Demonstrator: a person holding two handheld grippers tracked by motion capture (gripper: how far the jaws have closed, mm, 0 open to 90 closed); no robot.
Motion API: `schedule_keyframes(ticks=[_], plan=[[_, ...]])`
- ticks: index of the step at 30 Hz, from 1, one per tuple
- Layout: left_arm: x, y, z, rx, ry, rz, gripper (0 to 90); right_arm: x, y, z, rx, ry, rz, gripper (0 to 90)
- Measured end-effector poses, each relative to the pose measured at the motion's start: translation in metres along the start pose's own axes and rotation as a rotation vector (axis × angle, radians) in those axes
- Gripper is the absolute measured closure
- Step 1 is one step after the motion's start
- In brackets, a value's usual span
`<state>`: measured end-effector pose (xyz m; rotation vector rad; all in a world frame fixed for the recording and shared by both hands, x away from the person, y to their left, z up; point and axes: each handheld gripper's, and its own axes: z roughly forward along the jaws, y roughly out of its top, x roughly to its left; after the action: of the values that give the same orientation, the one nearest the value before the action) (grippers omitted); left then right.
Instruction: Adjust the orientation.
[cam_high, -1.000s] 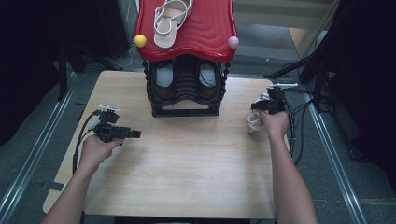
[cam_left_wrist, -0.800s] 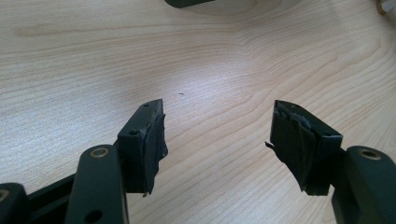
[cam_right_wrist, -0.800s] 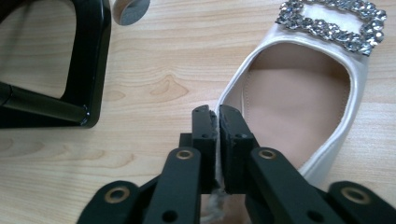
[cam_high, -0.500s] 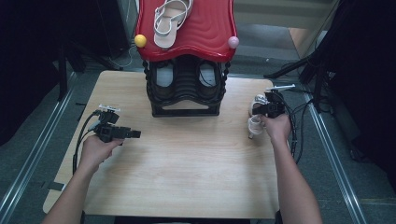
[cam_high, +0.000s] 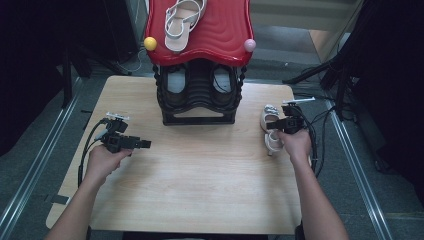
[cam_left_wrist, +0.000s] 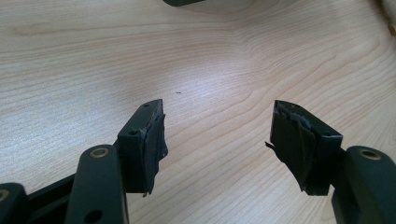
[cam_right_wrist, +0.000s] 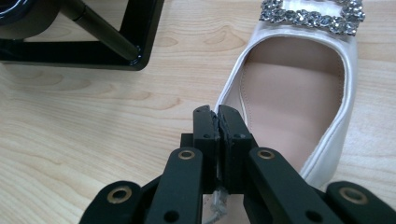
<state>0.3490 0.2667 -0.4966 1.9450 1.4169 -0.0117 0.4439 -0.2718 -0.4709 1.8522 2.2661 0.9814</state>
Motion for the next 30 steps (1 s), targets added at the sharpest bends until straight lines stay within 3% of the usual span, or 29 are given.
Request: schedule_keyframes(ticks=[5,15,30], plan=[[0.0,0.0,0.001,0.003,0.0,-0.001,35.9,-0.001,-0.001,-0.001,0.0,0.006,0.004,87.7],[0.001,0.0,0.002,0.007,0.002,-0.003,35.8,0.002,0.016,-0.001,-0.017,0.005,0.014,82.1],[0.002,0.0,0.002,0.009,0.002,-0.005,35.8,0.001,0.021,0.023,0.06,-0.045,0.048,78.7]])
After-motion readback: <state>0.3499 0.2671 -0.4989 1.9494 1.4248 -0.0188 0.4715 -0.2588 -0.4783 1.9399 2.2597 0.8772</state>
